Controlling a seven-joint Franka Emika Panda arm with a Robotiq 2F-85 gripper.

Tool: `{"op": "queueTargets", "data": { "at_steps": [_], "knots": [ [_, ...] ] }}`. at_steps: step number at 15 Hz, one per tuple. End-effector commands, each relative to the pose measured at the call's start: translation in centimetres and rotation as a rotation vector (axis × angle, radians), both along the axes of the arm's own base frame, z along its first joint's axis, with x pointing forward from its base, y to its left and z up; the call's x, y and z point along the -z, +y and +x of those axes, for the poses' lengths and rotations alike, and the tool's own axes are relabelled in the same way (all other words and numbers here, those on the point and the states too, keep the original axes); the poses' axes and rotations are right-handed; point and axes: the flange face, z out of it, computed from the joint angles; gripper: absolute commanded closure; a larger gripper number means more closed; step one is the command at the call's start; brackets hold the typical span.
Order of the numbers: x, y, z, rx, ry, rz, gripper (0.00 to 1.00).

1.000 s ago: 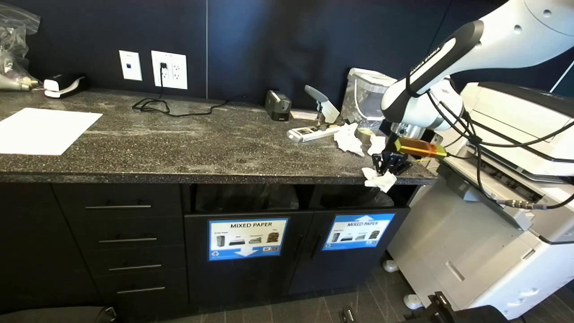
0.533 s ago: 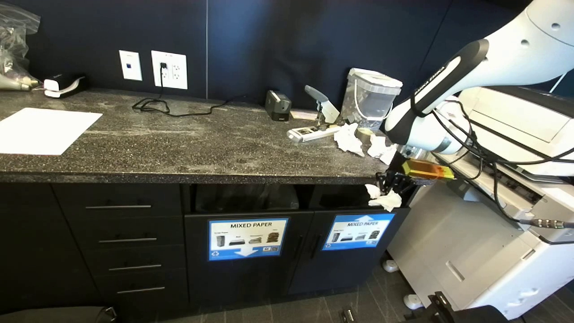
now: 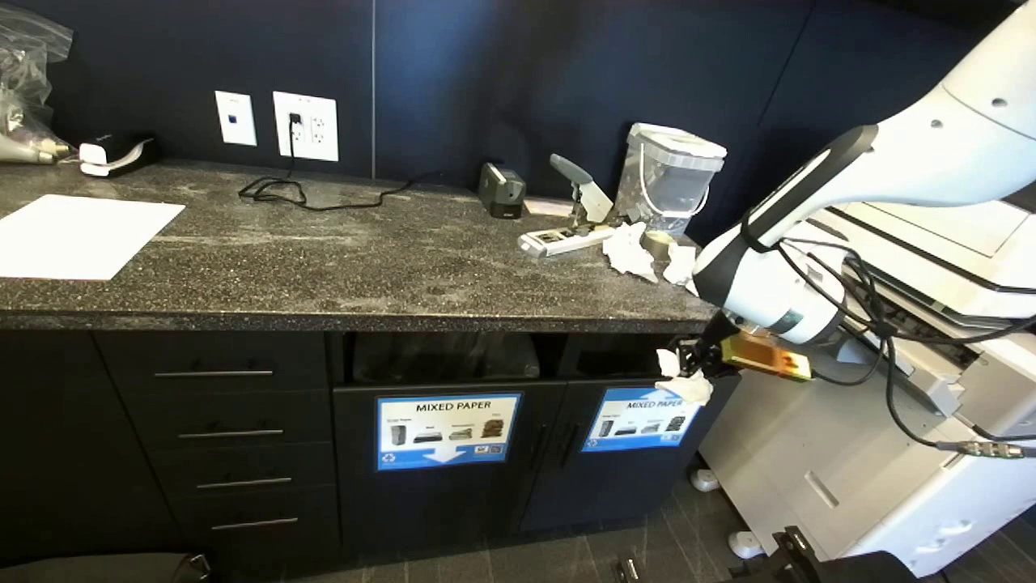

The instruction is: Put the tissues in the rubbish bin.

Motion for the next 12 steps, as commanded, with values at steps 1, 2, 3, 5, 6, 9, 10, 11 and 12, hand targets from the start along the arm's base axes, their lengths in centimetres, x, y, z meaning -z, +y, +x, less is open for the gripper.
{"op": "queueTargets", "data": {
  "at_steps": [1,2,3,5,6,9,10,11,12],
  "knots": [
    [2.1,-0.9,-0.1,0.105,-0.128,0.061,0.82],
    [2.6,-1.2,0.2,0.147,-0.157,0.089,0.81],
    [3.3,-1.4,0.3,0.185,-0.200,0.115,0.81],
    [4.3,-2.0,0.5,0.250,-0.269,0.167,0.82],
    [5.3,-2.2,0.3,0.267,-0.297,0.186,0.82],
    [8.3,-2.8,-0.4,0.326,-0.350,0.231,0.81],
    [9.4,-3.0,-0.7,0.348,-0.363,0.244,0.81],
    [10.4,-3.1,-0.7,0.378,-0.380,0.262,0.81],
    [11.3,-3.1,-0.6,0.411,-0.399,0.275,0.81]
  ]
}}
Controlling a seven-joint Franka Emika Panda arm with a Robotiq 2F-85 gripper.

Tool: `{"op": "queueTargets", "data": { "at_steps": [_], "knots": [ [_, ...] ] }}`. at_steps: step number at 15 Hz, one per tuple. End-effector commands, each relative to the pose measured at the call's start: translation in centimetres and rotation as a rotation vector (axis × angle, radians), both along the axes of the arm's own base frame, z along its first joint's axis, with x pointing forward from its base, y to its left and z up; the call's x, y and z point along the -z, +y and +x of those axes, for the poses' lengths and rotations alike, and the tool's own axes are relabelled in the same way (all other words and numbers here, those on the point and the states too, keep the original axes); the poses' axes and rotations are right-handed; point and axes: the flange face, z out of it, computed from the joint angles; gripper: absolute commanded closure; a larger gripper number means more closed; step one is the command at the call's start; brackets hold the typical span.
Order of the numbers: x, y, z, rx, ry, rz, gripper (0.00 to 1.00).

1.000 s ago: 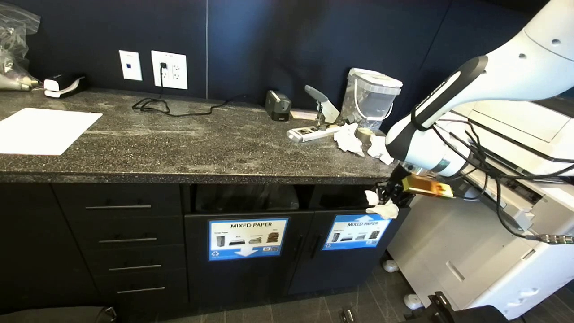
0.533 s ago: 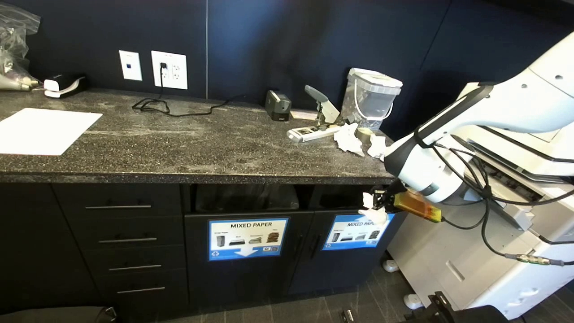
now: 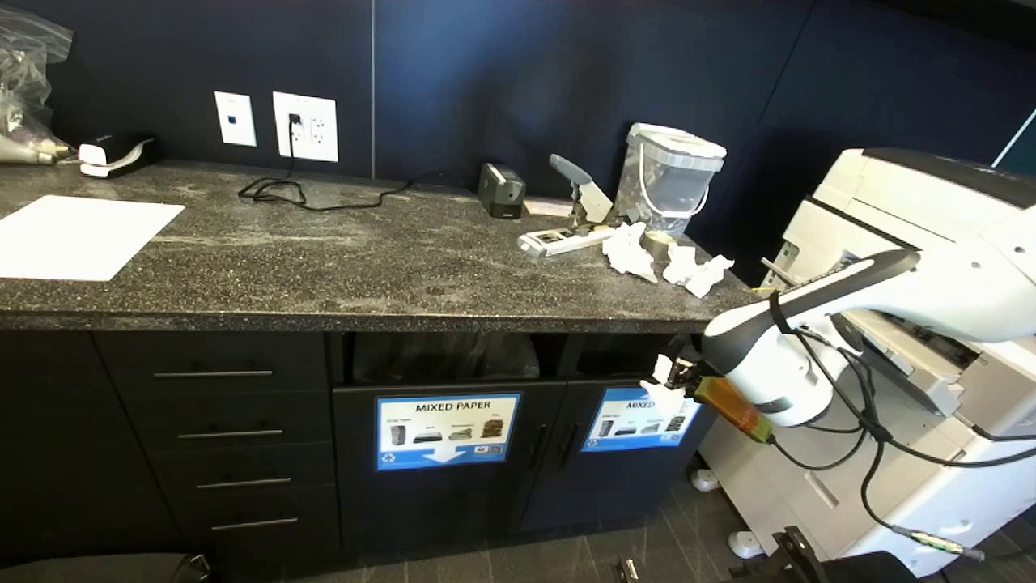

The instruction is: Put the tissues in the rubbish bin.

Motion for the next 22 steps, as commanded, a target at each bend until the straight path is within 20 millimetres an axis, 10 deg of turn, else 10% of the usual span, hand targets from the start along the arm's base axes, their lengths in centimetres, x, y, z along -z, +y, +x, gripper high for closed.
{"op": "queueTargets", "data": {
  "at_steps": [1,22],
  "knots": [
    [3.2,-0.1,0.9,0.125,-0.100,0.073,0.81],
    [5.7,3.9,8.3,0.267,-0.332,0.263,0.84]
  ]
}}
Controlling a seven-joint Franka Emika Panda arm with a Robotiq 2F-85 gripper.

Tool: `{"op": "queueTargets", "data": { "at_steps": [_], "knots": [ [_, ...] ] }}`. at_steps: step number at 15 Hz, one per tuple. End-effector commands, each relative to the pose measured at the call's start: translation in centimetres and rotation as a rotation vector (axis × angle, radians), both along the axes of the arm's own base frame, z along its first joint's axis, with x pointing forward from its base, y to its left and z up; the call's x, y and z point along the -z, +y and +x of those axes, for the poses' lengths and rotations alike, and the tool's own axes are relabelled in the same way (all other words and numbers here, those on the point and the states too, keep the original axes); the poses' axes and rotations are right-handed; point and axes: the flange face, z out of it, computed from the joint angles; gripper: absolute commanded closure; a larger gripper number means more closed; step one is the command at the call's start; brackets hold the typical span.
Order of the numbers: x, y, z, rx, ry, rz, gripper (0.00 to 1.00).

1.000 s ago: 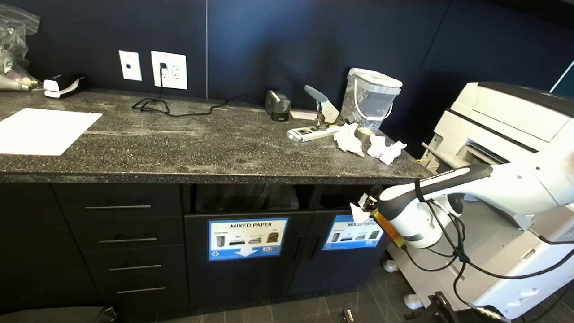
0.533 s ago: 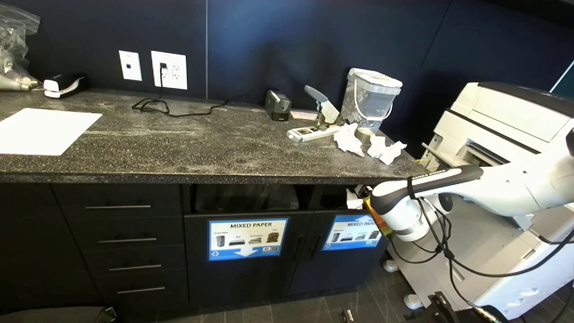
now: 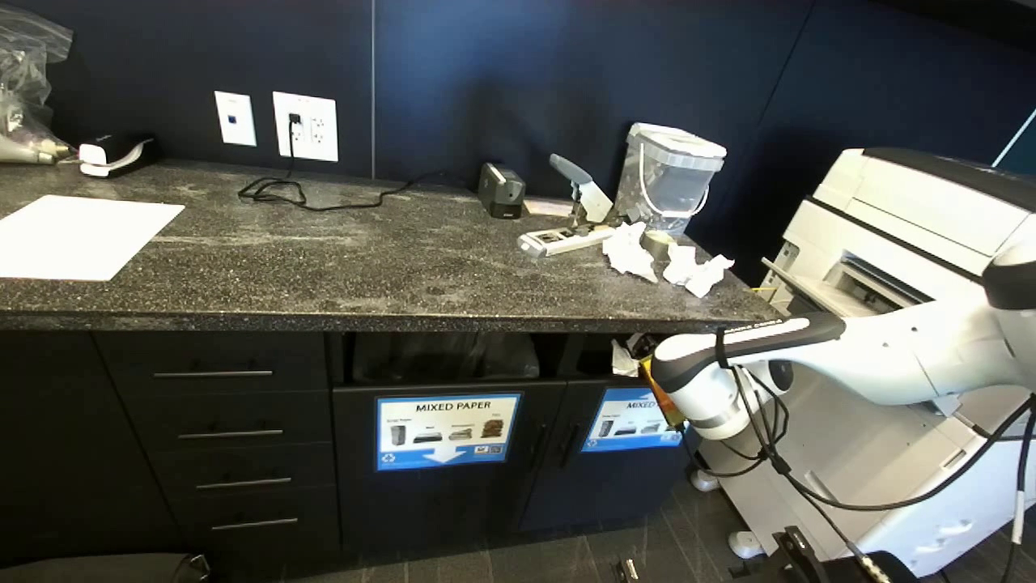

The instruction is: Put the tissues in the rubbish bin.

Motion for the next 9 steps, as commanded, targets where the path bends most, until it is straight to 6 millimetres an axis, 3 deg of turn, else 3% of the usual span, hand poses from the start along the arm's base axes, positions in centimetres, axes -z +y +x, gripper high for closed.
{"op": "queueTargets", "data": {
  "at_steps": [1,5,9],
  "knots": [
    [0.3,1.5,1.1,-0.100,-0.081,-0.069,0.82],
    [-0.3,3.6,0.7,-0.298,-0.129,-0.192,0.80],
    [-0.8,4.8,1.7,-0.402,-0.201,-0.305,0.81]
  ]
}}
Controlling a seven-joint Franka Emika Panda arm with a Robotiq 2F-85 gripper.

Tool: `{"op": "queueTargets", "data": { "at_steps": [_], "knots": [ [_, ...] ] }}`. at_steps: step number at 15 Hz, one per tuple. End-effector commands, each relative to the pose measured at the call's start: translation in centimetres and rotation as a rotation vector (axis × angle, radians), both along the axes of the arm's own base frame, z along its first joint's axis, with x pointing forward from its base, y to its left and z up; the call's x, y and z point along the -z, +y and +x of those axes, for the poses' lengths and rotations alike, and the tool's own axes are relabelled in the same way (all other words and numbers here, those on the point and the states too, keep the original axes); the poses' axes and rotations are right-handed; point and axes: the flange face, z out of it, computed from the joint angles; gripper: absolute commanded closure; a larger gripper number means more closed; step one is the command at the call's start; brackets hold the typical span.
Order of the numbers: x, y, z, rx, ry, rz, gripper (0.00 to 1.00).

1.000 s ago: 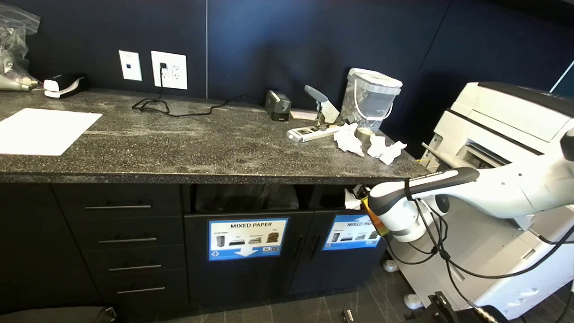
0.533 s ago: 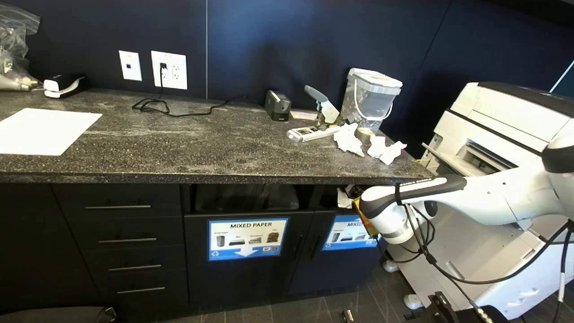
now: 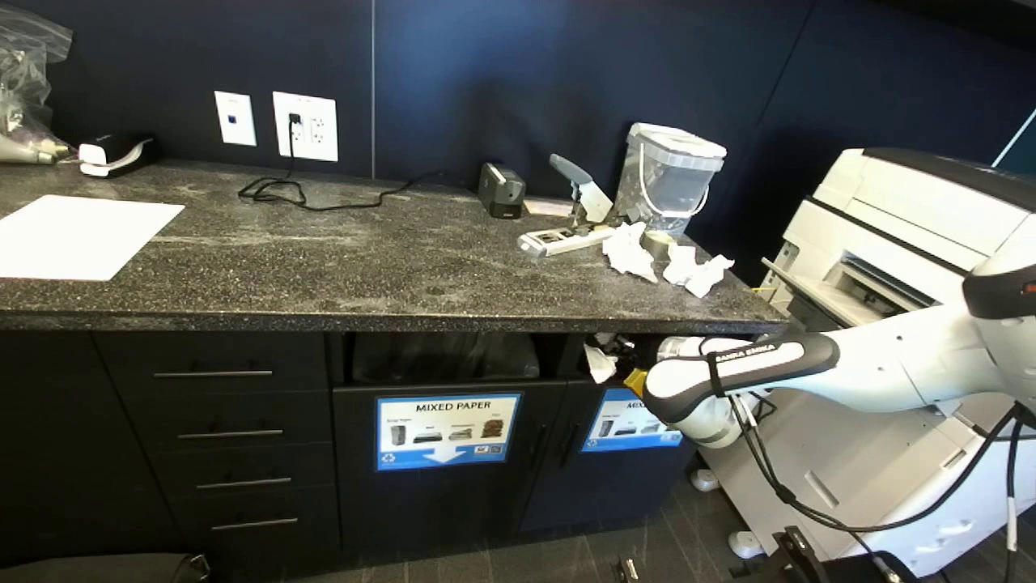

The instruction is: Put the tissues in the rubbish bin.

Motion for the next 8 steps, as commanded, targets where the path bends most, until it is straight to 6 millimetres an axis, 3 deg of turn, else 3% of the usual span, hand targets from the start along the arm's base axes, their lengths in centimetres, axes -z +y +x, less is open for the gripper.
{"op": "queueTargets", "data": {
  "at_steps": [1,8],
  "knots": [
    [-0.4,0.5,1.6,-0.055,-0.084,-0.107,0.81],
    [0.7,0.3,4.3,0.010,-0.183,-0.270,0.81]
  ]
}}
